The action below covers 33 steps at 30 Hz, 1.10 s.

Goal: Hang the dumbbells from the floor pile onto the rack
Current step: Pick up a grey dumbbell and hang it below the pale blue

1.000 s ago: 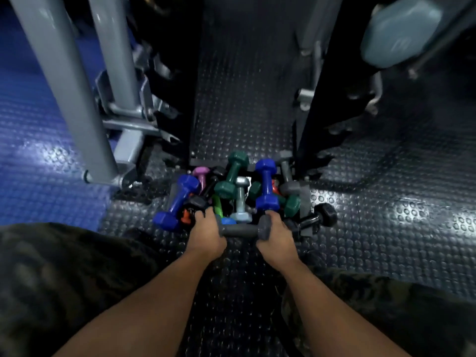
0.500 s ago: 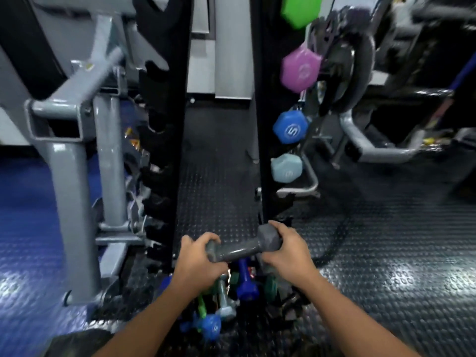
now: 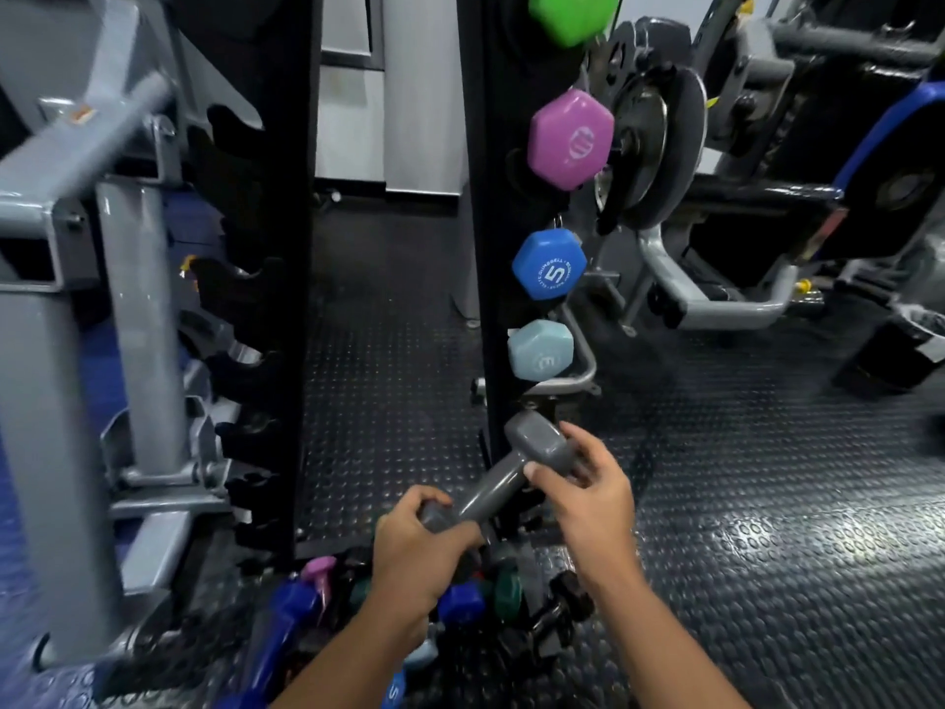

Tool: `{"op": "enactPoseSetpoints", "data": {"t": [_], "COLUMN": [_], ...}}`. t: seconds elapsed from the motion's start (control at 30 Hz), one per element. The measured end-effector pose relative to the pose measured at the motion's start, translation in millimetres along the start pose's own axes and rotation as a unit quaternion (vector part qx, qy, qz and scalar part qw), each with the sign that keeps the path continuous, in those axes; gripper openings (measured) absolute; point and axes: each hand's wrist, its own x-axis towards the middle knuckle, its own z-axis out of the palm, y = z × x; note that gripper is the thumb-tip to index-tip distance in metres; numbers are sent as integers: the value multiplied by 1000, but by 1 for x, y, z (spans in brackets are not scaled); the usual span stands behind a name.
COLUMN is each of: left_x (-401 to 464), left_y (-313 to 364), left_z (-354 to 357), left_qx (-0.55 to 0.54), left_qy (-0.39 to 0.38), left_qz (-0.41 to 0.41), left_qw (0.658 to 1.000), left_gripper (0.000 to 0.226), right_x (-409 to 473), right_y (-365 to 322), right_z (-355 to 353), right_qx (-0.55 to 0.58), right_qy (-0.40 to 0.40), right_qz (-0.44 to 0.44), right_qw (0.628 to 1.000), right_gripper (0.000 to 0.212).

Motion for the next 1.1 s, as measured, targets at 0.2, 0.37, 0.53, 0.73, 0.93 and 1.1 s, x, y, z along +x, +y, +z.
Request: {"op": "enactPoseSetpoints", "data": {"t": [0.2,0.37,0.53,0.73,0.93,1.1], "left_x": [-12,-24,-46,-55,-41,-37], "left_y": [1,2,7,9,-7,4], "left_z": [26,39,44,43,43,40], "left_qx": [-114,-114,-91,-70,72,41], "left_qy": [-35,-46,-66,-139,-158,-246], "left_qz": [-95,-107,-101,-54,81,-5], "left_qw": [988,987,989,986,982,968], "left_gripper": [34,34,26,27,79,82], "right_x": [-16,-10,-5,15,19,14], "right_y": [7,15,21,36,20,7], "right_z": [20,22,22,3,-11,-16], "right_qx": [65,33,27,33,65,80], "right_qy": [22,18,60,100,113,107], "right_qz": [27,40,74,109,107,99], "right_qw": [997,998,995,988,986,986], "right_gripper": [55,68,82,55,34,34]}}
